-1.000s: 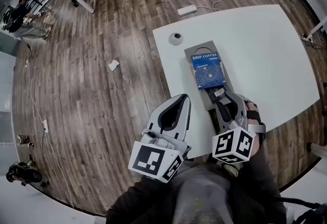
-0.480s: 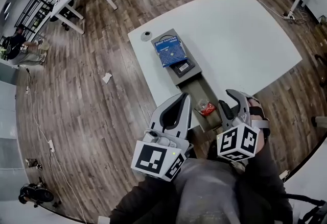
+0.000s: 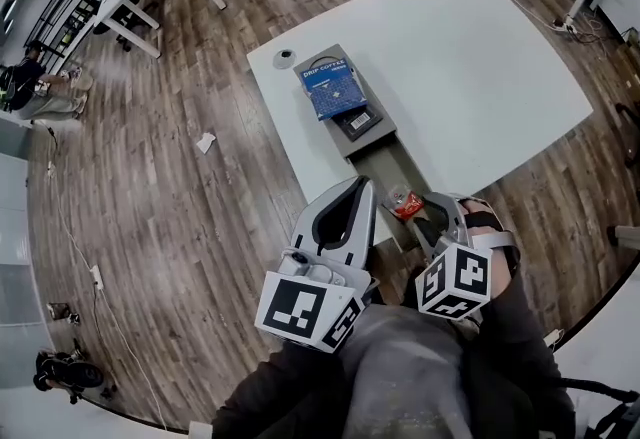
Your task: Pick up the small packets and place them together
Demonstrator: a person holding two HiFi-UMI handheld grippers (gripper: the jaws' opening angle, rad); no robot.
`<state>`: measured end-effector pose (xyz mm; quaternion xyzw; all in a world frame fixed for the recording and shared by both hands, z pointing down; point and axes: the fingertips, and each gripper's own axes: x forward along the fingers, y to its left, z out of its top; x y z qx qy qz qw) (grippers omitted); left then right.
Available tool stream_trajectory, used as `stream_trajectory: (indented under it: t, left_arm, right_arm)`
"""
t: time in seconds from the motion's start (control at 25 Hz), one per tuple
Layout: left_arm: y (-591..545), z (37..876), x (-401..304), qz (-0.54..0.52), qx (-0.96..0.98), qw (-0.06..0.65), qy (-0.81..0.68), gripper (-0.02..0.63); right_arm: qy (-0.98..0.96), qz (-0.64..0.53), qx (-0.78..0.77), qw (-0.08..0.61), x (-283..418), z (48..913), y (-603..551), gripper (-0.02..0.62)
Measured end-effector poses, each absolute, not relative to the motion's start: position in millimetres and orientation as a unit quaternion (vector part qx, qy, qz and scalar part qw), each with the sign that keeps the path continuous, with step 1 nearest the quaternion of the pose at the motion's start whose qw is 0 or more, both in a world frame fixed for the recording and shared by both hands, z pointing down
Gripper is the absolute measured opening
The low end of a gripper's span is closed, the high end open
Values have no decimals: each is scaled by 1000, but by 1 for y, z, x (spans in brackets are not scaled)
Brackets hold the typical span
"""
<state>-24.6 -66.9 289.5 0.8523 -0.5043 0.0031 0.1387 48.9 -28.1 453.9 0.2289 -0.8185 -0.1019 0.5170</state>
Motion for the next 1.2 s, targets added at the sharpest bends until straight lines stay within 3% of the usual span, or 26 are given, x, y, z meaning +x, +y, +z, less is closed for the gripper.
stream_trajectory:
  t: [0.16,0.56,0.6,0.64,0.88,1.2]
  left_arm:
    - [-83,309,-59,5,839,161,-519,3]
    - [-121,347,-101,2,827,201,-525,3]
    - [-122,350,-101,3,827,204,-523,3]
    - [-122,352,-100,4,828,206,-522,3]
    - [-115,347,-90,6,836,198,-511,3]
    - [-74,300,-45,-8,855,154,-495,3]
  right_arm:
    - [-809,-89,145,563,26,496,-16,163]
    - [-772,-68,114,621,13,538,-35,140]
    - [-773,-64,117,621,12,540,-36,106]
    - [-772,-64,126,620,13,541,-38,26]
    - [-782,-70,173,595,14,523,-47,21]
    - [-820,-105,235,511,19,450,-38,21]
